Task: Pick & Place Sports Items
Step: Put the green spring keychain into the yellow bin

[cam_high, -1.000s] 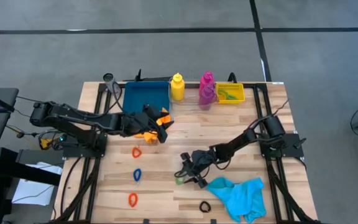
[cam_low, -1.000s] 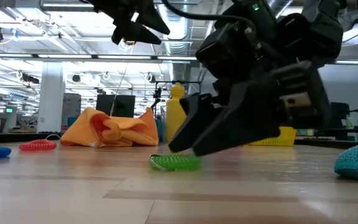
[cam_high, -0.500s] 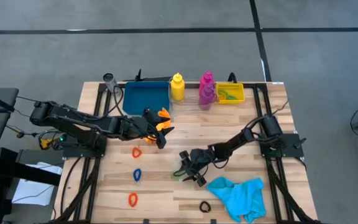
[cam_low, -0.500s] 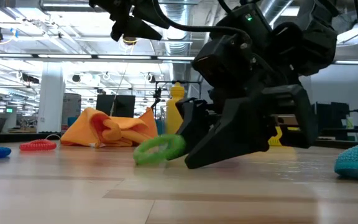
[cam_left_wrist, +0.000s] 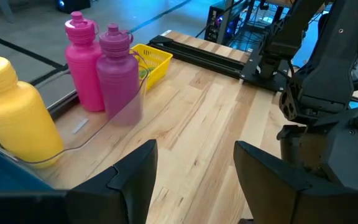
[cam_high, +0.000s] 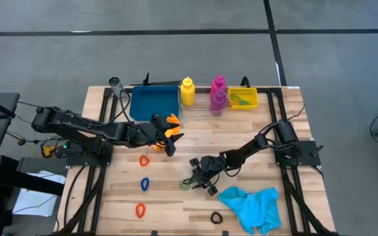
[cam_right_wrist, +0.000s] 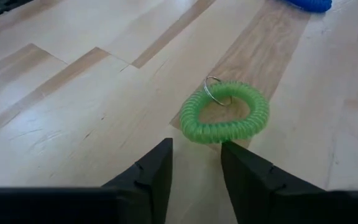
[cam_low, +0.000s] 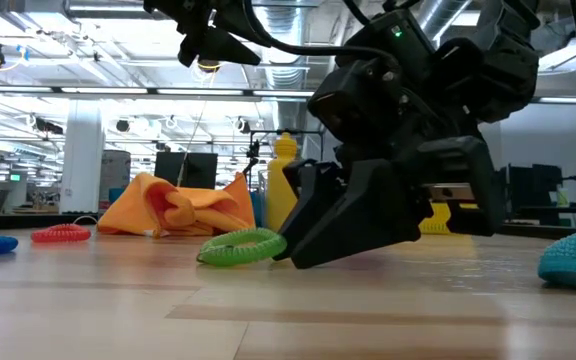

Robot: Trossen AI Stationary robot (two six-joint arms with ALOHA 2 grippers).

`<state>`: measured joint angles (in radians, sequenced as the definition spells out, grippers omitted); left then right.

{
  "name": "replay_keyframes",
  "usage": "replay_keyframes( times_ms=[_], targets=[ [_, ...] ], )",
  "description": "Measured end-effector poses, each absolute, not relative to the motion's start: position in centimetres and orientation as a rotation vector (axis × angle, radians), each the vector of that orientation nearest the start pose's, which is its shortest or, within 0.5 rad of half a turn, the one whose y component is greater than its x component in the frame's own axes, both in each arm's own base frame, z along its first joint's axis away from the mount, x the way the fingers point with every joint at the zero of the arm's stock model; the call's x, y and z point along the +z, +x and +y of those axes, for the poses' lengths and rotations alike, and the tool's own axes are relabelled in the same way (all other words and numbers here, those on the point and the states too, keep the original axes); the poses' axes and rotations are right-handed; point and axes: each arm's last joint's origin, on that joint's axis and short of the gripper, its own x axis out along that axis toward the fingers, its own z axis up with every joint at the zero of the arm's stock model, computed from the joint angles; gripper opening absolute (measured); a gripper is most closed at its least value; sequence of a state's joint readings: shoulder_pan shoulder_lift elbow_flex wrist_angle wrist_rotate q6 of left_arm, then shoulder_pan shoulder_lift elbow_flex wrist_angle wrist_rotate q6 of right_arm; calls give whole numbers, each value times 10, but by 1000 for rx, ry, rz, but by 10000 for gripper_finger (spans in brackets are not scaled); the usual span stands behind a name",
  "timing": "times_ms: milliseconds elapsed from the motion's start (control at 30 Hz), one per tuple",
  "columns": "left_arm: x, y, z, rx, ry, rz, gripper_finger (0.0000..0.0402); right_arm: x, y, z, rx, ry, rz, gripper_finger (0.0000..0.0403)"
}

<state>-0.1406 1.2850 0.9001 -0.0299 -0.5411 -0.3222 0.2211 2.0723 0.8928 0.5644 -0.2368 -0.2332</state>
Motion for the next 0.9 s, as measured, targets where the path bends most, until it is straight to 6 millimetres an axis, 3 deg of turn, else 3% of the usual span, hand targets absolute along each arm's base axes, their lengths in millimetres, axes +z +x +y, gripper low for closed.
replay_keyframes(
  times_ms=[900],
  targets=[
    [283, 279, -24, 452, -171, 326, 209, 82, 367, 91, 551, -211, 482, 128]
  ],
)
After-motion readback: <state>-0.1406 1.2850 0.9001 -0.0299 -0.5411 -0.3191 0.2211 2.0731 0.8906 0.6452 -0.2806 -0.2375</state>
